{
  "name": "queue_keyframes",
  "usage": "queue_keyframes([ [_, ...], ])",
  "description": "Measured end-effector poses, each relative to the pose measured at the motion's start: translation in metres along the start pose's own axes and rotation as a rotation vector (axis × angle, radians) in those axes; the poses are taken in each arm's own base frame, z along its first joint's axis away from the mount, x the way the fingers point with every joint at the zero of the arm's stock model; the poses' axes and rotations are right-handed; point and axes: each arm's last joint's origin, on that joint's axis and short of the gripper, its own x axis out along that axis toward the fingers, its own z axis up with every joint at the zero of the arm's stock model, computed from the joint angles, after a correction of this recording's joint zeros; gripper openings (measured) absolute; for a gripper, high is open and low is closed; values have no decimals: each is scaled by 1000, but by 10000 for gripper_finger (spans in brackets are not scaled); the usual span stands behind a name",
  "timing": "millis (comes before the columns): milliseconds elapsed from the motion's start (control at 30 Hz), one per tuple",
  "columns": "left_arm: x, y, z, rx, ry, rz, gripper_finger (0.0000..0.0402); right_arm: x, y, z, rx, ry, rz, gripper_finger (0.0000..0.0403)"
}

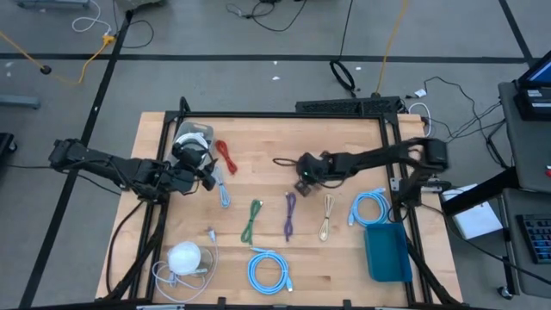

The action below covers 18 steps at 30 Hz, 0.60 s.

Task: Pick & Place USB Port
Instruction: Put the pink USB cable into the blue basket

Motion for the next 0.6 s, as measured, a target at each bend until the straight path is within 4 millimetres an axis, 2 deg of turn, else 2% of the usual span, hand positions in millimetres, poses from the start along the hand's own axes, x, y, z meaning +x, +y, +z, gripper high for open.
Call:
queue_keyframes([
  [67,1,1,-2,1,-5,26,211,-37,8,4,-14,-43,-39,5],
  [133,3,2,-6,3,-10,51,211,-77,14,-2,-7,-41,-101,4],
  [267,7,5,-14,0,-6,93,211,-149,27,-31,144,-50,-173,3],
  [333,9,6,-17,2,2,107,211,-176,33,-49,256,-52,-169,2],
  [433,12,8,-20,9,8,127,211,-195,44,-85,361,37,-212,2],
  [533,13,9,-21,-6,8,140,211,-199,58,-117,476,152,-298,1],
  [600,13,9,-21,-7,9,139,211,-198,65,-138,522,257,-421,1],
])
